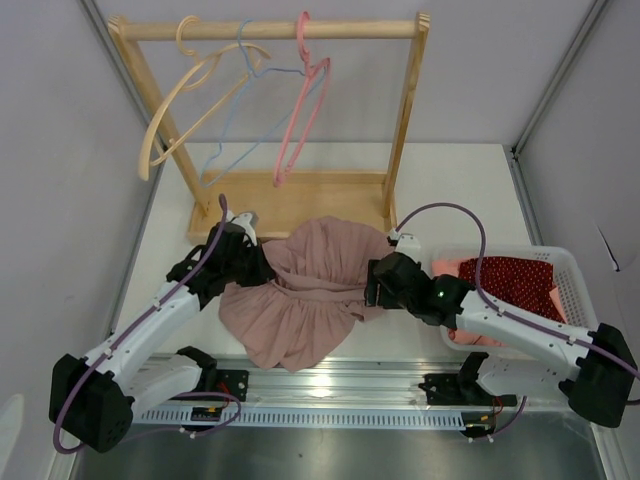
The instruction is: Place the skirt on the hanger
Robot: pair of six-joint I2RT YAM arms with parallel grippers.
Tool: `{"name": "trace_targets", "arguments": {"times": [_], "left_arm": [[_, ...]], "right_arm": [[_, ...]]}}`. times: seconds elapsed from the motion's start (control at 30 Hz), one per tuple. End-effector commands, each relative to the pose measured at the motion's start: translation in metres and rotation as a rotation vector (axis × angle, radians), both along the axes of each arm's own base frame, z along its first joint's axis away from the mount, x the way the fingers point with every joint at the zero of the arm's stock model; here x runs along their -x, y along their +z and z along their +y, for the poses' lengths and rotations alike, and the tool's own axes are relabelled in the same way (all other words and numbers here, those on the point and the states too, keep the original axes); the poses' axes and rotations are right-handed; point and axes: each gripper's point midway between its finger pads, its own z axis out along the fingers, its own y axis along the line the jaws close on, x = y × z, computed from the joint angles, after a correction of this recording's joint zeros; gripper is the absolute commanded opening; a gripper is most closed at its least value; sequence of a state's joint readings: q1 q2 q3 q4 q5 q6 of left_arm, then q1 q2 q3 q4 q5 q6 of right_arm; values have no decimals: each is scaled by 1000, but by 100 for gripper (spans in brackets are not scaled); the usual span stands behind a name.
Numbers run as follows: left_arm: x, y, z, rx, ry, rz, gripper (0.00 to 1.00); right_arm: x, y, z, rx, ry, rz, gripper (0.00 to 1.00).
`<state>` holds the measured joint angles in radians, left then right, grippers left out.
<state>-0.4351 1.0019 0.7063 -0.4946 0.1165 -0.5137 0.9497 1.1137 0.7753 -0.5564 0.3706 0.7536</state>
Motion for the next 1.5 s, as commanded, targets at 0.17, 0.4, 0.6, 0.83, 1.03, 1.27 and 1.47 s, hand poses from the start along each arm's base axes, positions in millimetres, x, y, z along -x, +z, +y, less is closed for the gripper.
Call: {"name": "trace_targets", "arguments": {"times": [0.17,0.4,0.6,0.83,1.03,1.27,1.47], "left_arm": [[-1,20,-4,34,-52,-69,32],[-1,58,-7,44,-101,-142,45],[17,128,-24,134,-282,-298,48],[31,287,-2,149,-258,-720,58],[21,402,50,117,53,-1005,67],[-26,468,107,-122,403,-1009,68],[-83,454,109,-313,427,-933,71]], "right_arm": [[0,54,19,-95,-34,-79,73],[-6,29,39,-39,-4,-40,73],[-18,31,40,-31,-2,-45,73],[-27,38,33,-36,1,-54,73],[-28,40,24,-45,-9,-60,73],[-34,45,23,-65,11,-61,73],[-43,50,24,-71,33,-65,73]]}}
